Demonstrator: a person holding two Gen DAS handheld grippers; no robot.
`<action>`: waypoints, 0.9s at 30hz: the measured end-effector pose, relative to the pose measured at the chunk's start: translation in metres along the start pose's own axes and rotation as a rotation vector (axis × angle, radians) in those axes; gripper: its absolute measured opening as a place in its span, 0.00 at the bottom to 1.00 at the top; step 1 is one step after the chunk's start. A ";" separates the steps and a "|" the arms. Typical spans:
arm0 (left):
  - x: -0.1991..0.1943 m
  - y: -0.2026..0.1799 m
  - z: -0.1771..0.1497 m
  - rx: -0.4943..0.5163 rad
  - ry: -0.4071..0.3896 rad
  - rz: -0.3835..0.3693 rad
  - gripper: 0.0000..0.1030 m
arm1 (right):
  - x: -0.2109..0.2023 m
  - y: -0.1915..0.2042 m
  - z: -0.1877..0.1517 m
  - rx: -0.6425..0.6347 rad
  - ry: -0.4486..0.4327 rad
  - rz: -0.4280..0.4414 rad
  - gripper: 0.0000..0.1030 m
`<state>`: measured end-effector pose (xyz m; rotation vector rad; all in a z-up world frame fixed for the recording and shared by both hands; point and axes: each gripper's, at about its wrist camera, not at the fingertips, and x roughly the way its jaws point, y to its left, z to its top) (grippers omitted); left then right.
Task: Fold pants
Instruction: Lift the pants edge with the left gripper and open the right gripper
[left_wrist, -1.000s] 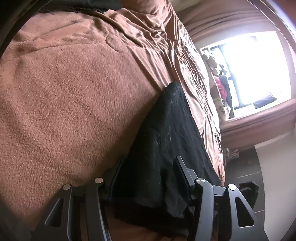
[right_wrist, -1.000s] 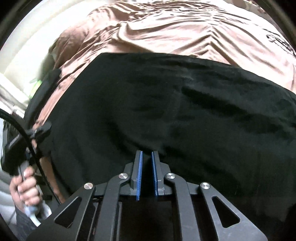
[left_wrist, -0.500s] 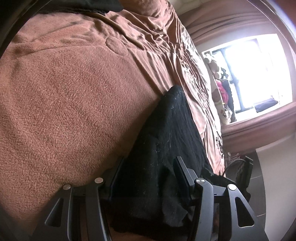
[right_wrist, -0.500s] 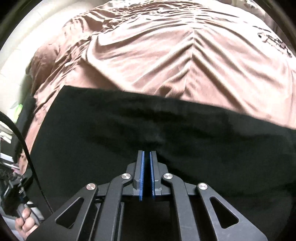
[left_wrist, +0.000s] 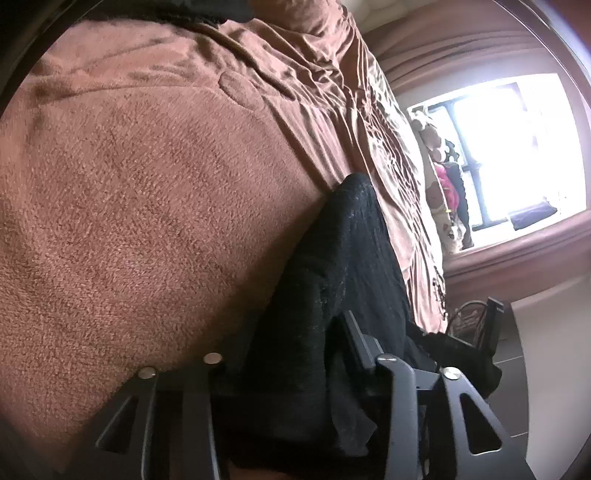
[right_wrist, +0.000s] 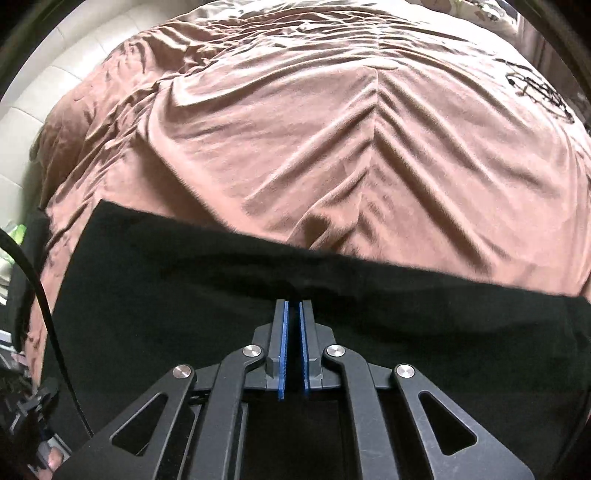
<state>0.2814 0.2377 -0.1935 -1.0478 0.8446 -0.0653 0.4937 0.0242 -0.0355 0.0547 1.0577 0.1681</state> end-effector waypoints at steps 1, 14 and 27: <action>-0.001 0.001 0.000 -0.004 0.005 -0.011 0.33 | -0.002 -0.001 -0.003 0.004 0.003 0.012 0.03; -0.024 -0.034 -0.002 0.074 -0.003 -0.074 0.14 | -0.028 -0.009 -0.058 0.005 0.042 0.180 0.03; -0.047 -0.110 -0.013 0.204 -0.017 -0.156 0.14 | -0.054 -0.010 -0.122 0.019 0.052 0.298 0.03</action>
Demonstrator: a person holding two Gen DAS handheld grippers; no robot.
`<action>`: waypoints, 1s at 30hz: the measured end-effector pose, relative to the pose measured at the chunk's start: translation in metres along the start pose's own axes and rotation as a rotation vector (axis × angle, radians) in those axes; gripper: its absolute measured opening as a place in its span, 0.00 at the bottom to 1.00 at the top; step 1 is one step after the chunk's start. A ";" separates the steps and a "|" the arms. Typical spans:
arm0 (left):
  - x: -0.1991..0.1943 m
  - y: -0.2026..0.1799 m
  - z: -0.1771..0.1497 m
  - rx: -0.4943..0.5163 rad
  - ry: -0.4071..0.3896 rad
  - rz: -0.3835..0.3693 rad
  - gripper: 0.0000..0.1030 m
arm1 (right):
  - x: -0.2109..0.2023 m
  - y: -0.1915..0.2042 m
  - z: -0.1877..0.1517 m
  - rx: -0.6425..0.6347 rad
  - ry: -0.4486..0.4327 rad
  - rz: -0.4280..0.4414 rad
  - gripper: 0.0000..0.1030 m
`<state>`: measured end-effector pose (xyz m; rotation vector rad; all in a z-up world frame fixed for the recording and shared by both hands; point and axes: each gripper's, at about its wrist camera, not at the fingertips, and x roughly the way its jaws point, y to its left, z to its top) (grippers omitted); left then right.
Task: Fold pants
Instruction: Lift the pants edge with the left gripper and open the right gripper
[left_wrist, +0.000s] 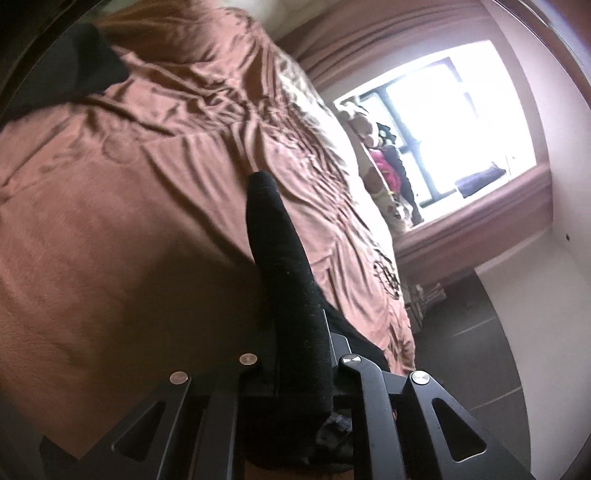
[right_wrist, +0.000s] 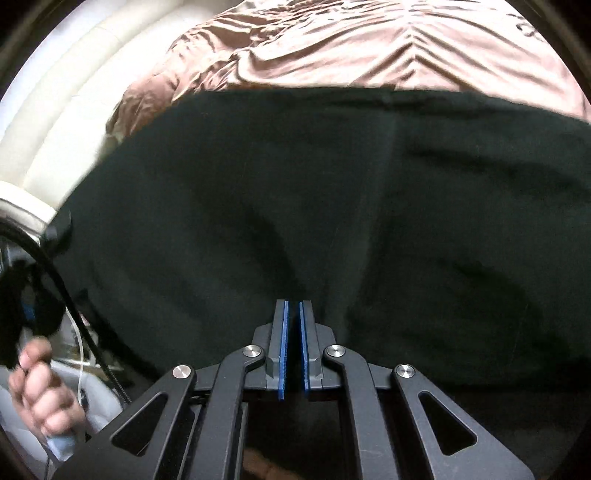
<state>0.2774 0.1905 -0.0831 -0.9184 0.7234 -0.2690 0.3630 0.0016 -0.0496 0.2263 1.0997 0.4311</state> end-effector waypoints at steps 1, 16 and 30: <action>0.001 -0.005 0.000 0.009 0.001 -0.003 0.14 | -0.001 0.000 -0.007 0.001 0.002 0.010 0.03; 0.017 -0.093 -0.017 0.178 0.069 -0.067 0.14 | -0.062 -0.047 -0.043 0.019 -0.082 0.097 0.03; 0.048 -0.165 -0.050 0.298 0.160 -0.126 0.14 | -0.152 -0.119 -0.059 0.097 -0.285 -0.080 0.48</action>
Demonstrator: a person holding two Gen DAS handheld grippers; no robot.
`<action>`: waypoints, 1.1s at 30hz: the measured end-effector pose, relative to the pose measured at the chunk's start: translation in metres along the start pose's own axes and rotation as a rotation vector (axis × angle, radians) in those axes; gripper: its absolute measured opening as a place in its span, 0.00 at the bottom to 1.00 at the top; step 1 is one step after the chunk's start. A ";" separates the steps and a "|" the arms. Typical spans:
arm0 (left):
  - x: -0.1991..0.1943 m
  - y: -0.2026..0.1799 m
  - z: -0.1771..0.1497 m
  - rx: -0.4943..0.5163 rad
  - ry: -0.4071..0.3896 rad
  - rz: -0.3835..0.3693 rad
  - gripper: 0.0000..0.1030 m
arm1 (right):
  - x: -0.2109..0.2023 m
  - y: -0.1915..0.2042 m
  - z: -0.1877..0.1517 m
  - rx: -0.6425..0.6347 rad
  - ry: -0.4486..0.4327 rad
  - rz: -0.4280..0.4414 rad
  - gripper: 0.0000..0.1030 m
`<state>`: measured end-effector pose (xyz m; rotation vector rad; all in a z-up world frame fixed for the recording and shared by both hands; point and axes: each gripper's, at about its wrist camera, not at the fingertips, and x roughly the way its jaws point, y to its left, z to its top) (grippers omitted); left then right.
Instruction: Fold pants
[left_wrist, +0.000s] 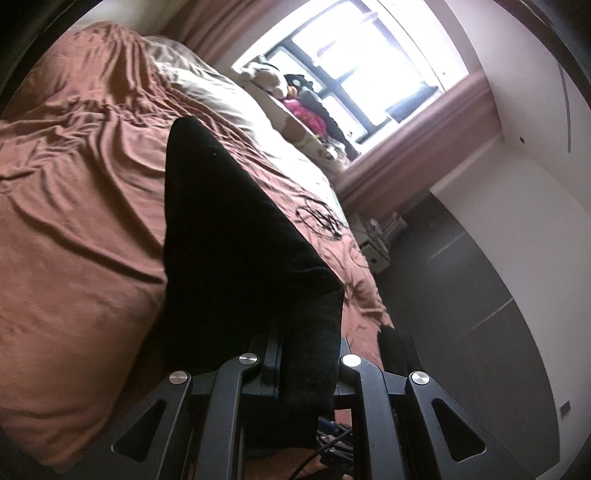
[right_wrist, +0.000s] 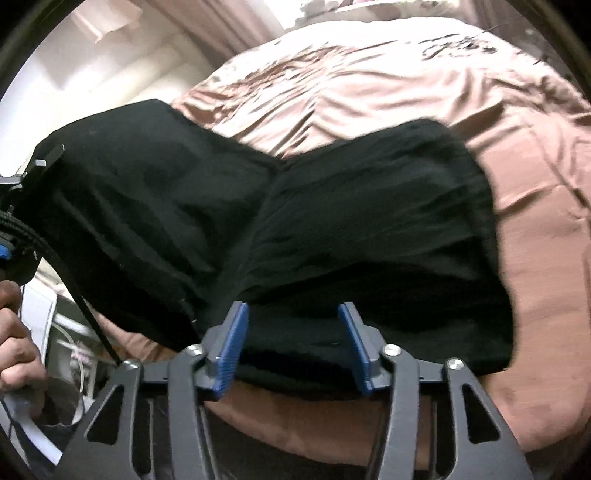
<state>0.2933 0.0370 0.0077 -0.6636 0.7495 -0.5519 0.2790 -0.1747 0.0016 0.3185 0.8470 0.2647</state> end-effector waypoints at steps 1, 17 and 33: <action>0.004 -0.004 -0.001 0.008 0.008 -0.003 0.14 | -0.006 -0.008 0.001 0.006 -0.011 -0.011 0.48; 0.094 -0.059 -0.029 0.096 0.194 -0.058 0.14 | -0.057 -0.045 -0.027 0.139 -0.105 -0.144 0.58; 0.189 -0.067 -0.100 0.133 0.453 -0.002 0.23 | -0.091 -0.106 -0.050 0.297 -0.155 -0.175 0.58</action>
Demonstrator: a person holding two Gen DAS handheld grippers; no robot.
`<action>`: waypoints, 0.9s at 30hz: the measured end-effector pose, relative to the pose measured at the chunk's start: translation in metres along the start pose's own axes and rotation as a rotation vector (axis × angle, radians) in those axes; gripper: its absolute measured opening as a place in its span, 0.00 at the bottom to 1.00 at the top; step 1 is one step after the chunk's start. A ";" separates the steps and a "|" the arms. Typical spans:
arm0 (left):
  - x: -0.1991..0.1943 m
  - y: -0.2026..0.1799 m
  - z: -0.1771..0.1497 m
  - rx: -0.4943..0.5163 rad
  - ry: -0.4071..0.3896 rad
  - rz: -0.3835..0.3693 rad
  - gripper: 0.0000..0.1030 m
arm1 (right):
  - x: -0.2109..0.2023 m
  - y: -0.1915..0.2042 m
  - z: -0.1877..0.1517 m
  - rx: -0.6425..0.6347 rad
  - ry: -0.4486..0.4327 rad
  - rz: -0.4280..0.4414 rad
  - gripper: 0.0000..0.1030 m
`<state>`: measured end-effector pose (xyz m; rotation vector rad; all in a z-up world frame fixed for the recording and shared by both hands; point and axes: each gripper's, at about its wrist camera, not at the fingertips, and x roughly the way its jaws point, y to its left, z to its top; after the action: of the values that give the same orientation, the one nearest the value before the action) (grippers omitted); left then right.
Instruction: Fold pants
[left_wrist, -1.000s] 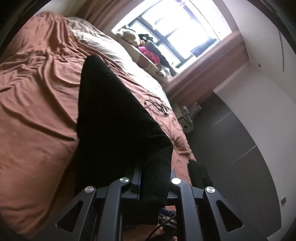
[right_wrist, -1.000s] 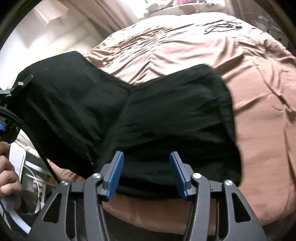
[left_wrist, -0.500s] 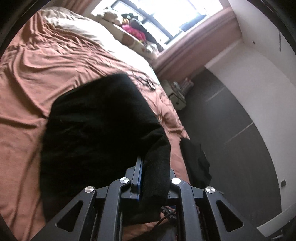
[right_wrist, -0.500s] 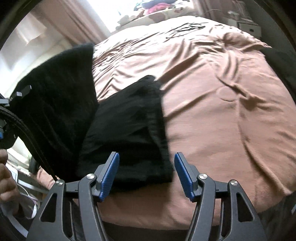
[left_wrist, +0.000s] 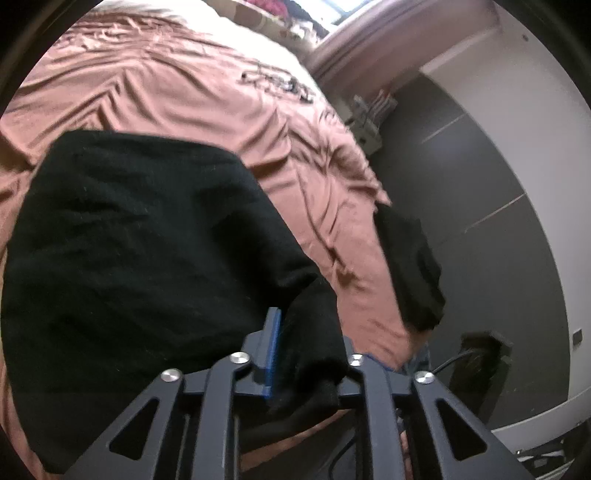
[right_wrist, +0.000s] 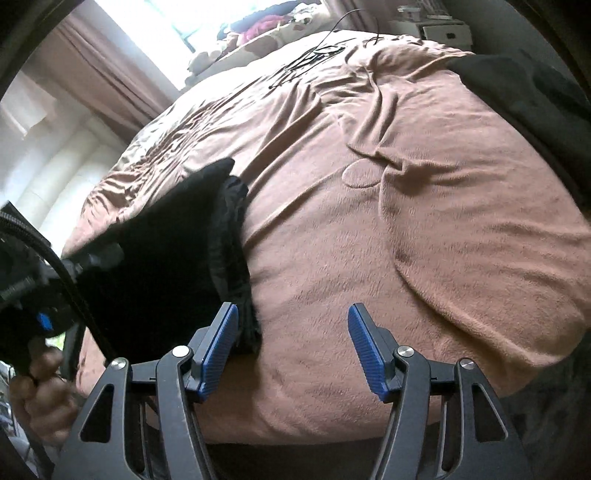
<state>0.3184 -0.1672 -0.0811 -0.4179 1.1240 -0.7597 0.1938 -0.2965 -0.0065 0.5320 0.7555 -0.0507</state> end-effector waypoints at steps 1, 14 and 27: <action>0.001 0.001 -0.001 -0.004 0.015 -0.006 0.30 | -0.001 0.002 0.001 -0.005 -0.003 -0.001 0.59; -0.046 0.030 -0.012 -0.014 -0.056 0.040 0.63 | -0.007 0.029 0.009 -0.076 -0.020 0.052 0.59; -0.082 0.102 -0.026 -0.121 -0.110 0.164 0.63 | 0.030 0.061 0.013 -0.147 0.051 0.045 0.58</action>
<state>0.3102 -0.0358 -0.1048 -0.4578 1.0889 -0.5208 0.2375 -0.2457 0.0081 0.4111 0.7899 0.0605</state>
